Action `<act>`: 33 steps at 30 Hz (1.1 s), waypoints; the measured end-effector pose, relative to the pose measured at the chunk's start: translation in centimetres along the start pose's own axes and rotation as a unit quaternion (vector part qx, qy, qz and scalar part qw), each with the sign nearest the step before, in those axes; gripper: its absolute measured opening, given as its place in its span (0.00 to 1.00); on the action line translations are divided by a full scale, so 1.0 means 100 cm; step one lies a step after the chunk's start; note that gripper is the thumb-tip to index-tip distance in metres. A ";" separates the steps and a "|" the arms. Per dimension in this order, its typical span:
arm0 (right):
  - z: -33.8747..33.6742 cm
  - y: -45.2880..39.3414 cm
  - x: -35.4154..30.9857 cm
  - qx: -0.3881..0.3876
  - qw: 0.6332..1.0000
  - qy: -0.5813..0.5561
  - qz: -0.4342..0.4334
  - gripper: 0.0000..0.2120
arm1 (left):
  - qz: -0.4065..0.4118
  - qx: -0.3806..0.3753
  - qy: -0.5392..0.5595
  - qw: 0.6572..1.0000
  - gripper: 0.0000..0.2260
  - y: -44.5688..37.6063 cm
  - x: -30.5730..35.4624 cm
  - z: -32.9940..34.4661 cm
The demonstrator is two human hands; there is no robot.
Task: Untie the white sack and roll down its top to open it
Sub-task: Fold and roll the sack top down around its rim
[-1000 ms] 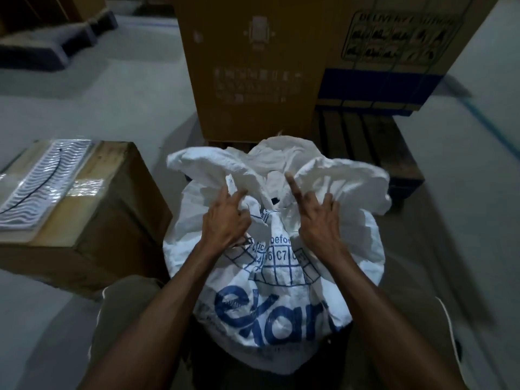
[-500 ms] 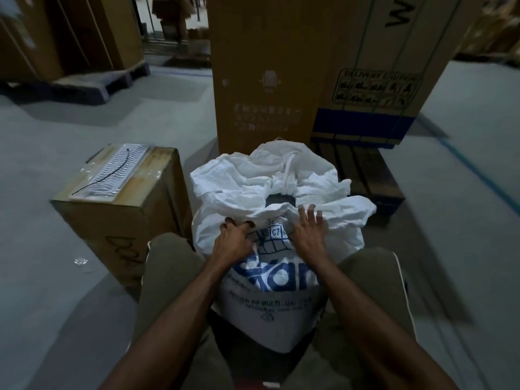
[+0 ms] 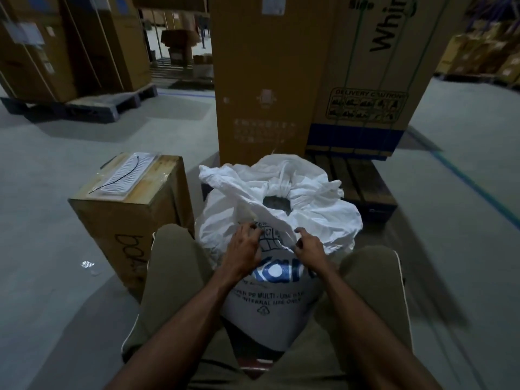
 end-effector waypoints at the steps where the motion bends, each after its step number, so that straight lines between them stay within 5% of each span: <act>1: 0.000 0.000 0.001 0.004 1.000 0.001 -0.002 0.21 | 0.019 -0.004 -0.011 1.000 0.24 -0.003 0.002 0.004; 5: -0.002 0.010 -0.017 0.030 0.995 0.070 -0.065 0.17 | 0.087 -0.017 -0.105 0.991 0.39 -0.011 0.009 0.021; 9: -0.007 0.025 -0.044 0.017 0.982 0.136 -0.133 0.15 | 0.125 0.019 -0.187 0.974 0.41 -0.012 0.014 0.024; 12: -0.014 0.035 -0.049 -0.002 0.985 0.110 -0.135 0.13 | 0.103 -0.027 -0.226 0.968 0.33 -0.011 0.000 0.029; 16: -0.016 0.043 -0.039 -0.057 0.993 0.044 -0.090 0.07 | 0.049 -0.142 -0.093 0.984 0.10 -0.006 -0.004 0.023; 26: 0.017 0.075 -0.030 -0.244 0.966 0.036 -0.076 0.05 | -0.040 -0.373 -0.047 0.926 0.11 0.020 -0.011 0.035; 29: 0.018 0.069 -0.020 -0.207 0.977 -0.045 -0.038 0.10 | -0.070 -0.322 0.043 0.943 0.14 0.019 -0.022 0.043; 33: 0.007 0.056 -0.029 -0.002 0.999 -0.008 -0.053 0.08 | -0.021 -0.103 0.000 0.994 0.17 0.003 -0.022 0.038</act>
Point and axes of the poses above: each hand's wrist, its own y-axis away from the middle knuckle, its own z-axis out of the palm, x = y × z, the point moved 6 cm from there along -y, towards the middle knuckle, and after that the axes turned 6 degrees about y, right-handed, at the moved point
